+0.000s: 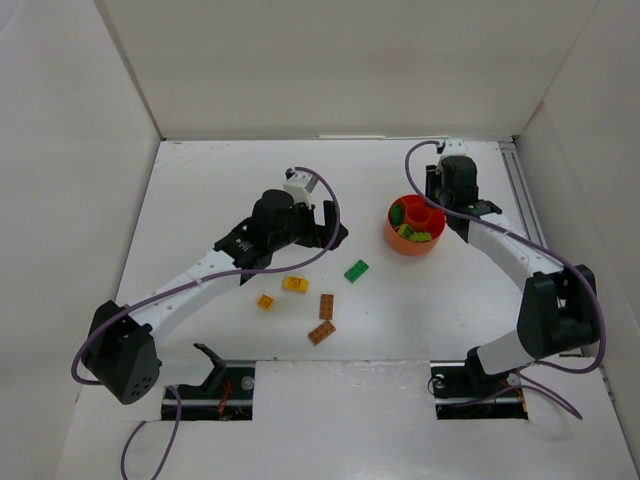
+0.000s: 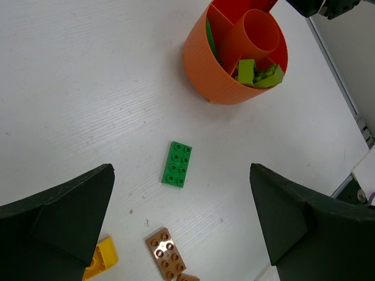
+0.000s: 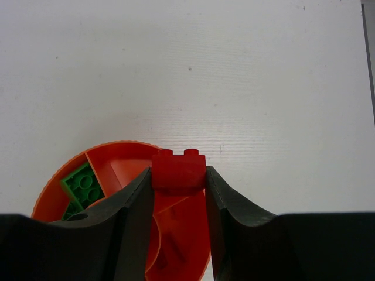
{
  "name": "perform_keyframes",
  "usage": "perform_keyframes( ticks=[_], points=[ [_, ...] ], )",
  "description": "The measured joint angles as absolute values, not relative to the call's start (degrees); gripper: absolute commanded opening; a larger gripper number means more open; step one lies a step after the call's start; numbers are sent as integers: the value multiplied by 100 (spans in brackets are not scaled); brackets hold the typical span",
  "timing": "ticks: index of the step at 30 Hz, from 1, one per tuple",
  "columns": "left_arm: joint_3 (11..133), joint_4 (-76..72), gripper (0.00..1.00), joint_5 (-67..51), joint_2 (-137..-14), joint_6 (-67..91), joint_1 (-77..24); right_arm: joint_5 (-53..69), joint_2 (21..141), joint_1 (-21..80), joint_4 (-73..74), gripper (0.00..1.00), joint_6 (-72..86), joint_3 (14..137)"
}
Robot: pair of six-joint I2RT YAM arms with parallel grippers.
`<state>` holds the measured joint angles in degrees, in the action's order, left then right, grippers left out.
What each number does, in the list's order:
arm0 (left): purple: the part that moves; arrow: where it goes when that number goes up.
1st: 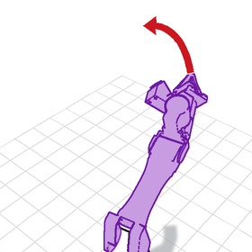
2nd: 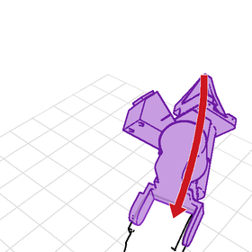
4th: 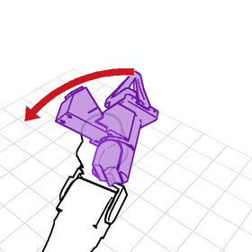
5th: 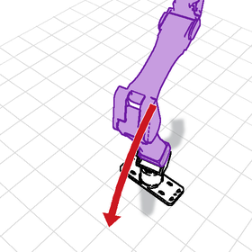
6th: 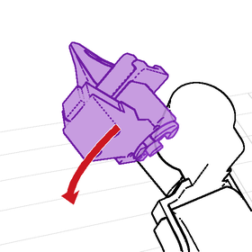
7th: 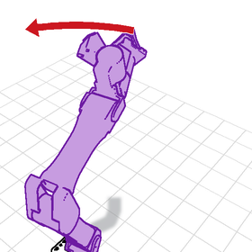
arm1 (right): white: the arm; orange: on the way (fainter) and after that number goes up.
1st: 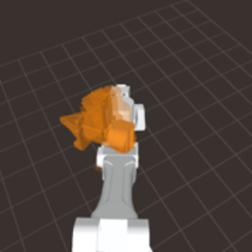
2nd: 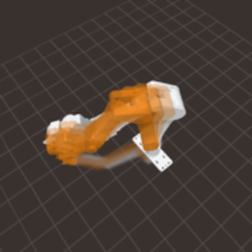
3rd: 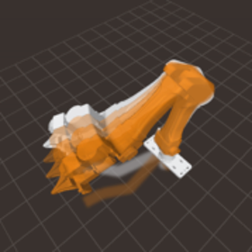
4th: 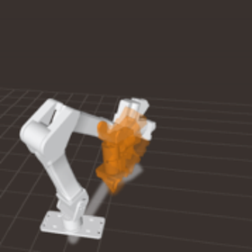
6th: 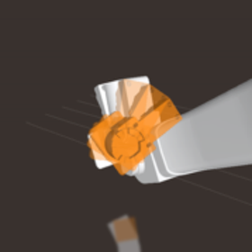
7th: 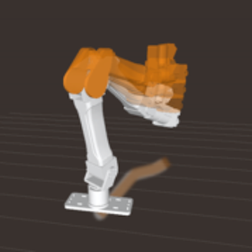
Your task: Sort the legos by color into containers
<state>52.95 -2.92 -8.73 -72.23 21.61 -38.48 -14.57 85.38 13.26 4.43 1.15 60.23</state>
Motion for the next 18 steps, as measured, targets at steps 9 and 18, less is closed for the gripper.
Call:
perform_keyframes(
  ticks=[9,18],
  points=[
    [5295,-266,100,-873,-7203,2161,-3848,-1446,8202,1326,561,20,145,5911],
    [5214,-228,100,-871,-7111,2161,-3848,-1343,8036,1396,565,14,156,5913]
  ],
)
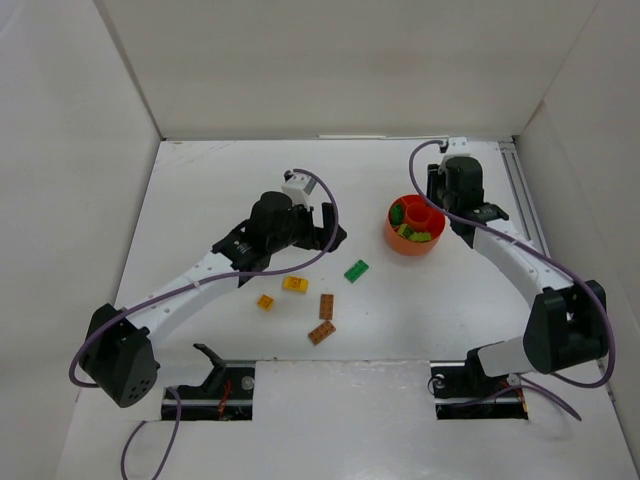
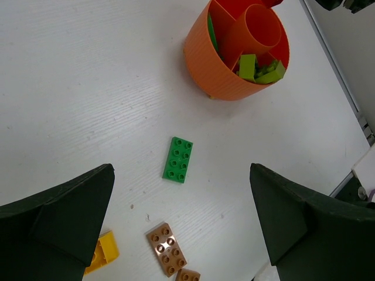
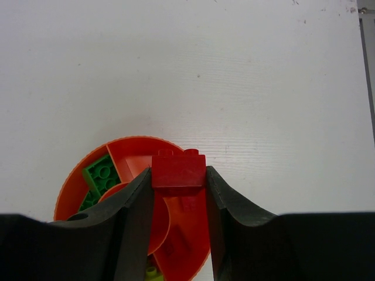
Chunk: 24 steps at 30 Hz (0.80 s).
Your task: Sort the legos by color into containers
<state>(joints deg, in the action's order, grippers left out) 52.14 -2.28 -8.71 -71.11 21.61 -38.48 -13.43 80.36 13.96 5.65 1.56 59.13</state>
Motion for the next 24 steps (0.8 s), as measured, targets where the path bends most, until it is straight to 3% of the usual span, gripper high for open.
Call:
perform_keyframes(
  ticks=[19,24],
  points=[
    [5210,-220,100,-847,-7074,2161,-3848,-1328,8722,1433,464,13,156,5955],
    [5210,-215,100,-832,-7074,2161,-3848,-1328,8722,1433,449,16,161,5955]
  ],
)
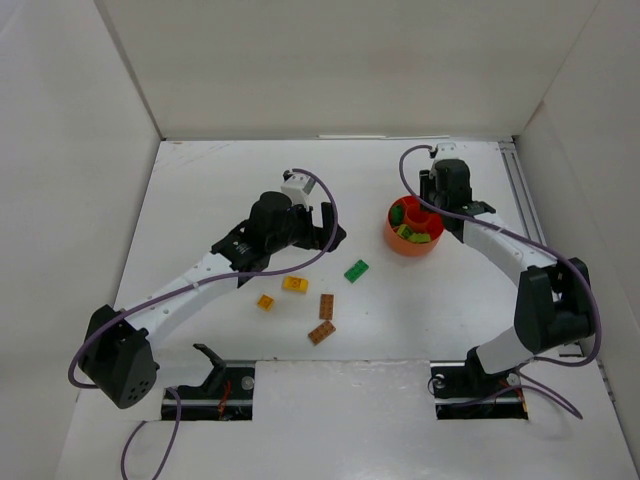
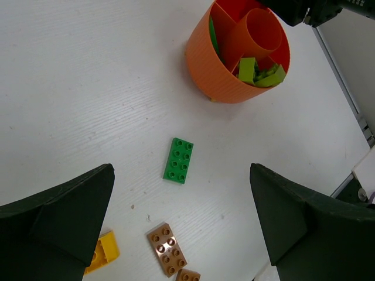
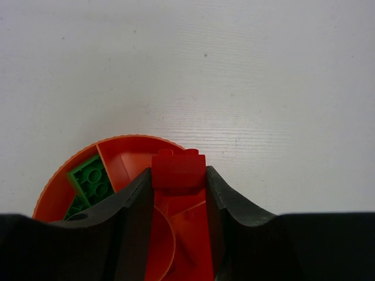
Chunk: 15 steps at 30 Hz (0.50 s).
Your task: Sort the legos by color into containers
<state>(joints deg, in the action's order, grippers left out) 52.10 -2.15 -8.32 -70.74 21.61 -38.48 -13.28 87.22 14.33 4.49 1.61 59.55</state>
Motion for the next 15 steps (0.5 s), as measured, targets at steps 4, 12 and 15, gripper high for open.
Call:
perform_keyframes(
  ticks=[4,12,15],
  points=[
    [5210,-215,100,-832,-7074,2161,-3848,-1328,8718,1433,412,16,213,5922],
    [5210,-211,100,-829,-7074,2161,-3848,-1323,8117,1483,421,16,515,5293],
    [5210,-211,100,-829,-7074,2161,-3848,-1339,7695,1616,565,18,626,5052]
  ],
)
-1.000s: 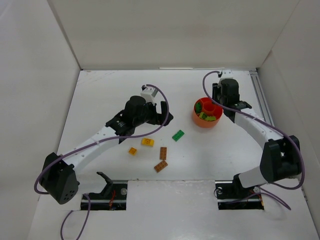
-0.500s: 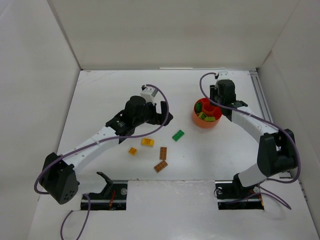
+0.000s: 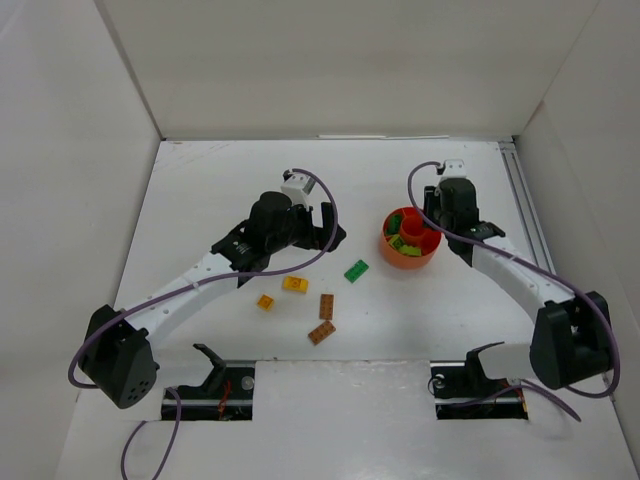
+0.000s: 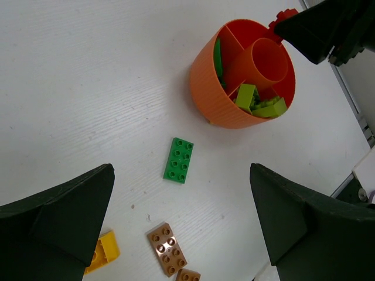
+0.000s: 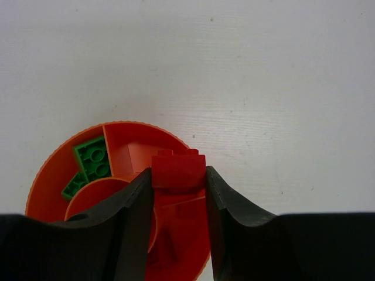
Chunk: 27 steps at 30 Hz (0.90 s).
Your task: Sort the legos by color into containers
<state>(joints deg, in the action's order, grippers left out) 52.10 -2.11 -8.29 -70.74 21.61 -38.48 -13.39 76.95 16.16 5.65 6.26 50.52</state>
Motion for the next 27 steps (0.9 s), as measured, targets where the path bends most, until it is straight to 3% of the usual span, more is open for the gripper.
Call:
perform_keyframes(
  ticks=[27],
  points=[
    [5625,-189,100,-982,-7559,1883,-3454,-1402,6276,2307,1815,18,779,4853]
  ],
)
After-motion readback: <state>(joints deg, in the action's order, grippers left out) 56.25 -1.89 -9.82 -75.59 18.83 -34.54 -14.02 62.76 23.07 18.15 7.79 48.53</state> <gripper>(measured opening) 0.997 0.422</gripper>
